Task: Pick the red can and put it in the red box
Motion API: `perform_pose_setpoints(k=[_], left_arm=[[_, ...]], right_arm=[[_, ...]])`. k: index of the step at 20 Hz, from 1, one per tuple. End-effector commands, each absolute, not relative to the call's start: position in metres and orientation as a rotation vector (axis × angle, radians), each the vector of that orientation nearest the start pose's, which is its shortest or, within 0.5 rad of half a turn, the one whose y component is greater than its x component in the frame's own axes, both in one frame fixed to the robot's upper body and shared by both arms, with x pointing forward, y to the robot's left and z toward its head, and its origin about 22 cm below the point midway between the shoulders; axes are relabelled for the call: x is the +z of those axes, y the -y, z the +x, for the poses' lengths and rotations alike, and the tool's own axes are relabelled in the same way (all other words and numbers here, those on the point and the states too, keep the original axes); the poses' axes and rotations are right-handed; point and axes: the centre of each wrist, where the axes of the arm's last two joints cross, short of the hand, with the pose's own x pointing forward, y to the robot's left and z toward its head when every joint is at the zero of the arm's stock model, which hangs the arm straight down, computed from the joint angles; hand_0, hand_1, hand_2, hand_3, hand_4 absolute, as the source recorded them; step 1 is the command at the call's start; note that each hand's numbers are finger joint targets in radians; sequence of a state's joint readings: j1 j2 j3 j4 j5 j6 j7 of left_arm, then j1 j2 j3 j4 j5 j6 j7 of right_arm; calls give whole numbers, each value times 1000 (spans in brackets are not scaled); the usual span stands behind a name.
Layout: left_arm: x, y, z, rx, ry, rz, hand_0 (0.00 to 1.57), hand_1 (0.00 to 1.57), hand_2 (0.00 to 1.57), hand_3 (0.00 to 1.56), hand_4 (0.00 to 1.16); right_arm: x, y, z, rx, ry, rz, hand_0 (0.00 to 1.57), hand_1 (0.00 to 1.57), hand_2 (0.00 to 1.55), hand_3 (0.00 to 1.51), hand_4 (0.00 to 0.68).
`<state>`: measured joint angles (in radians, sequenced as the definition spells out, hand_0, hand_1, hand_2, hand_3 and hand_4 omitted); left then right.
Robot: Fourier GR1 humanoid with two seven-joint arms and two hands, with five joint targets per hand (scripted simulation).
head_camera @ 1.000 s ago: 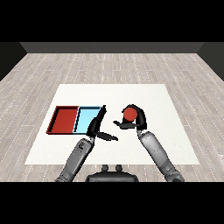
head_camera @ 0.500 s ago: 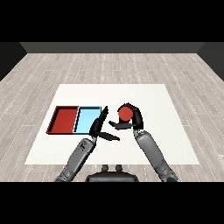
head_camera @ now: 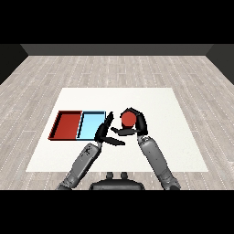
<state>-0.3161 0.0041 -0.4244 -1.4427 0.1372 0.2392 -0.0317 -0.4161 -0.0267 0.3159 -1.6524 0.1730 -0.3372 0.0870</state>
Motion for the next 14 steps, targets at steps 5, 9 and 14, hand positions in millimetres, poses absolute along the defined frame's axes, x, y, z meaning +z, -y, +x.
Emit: perform_pose_setpoints(k=[5, 9, 14], left_arm=[[39, -91, 275, -190, 1701, -303, 0, 0, 0, 0, 0], [44, -101, 271, -203, 1691, -317, 0, 0, 0, 0, 0], [43, -93, 304, -188, 1700, -359, 0, 0, 0, 0, 0]], right_arm=[[122, 86, 280, 226, 2030, 10, 1476, 1476, 1441, 1369, 561], [115, 77, 275, 229, 2007, 37, 1475, 1475, 1433, 1371, 553], [123, 86, 271, 224, 2006, 61, 1458, 1458, 1426, 1369, 539]])
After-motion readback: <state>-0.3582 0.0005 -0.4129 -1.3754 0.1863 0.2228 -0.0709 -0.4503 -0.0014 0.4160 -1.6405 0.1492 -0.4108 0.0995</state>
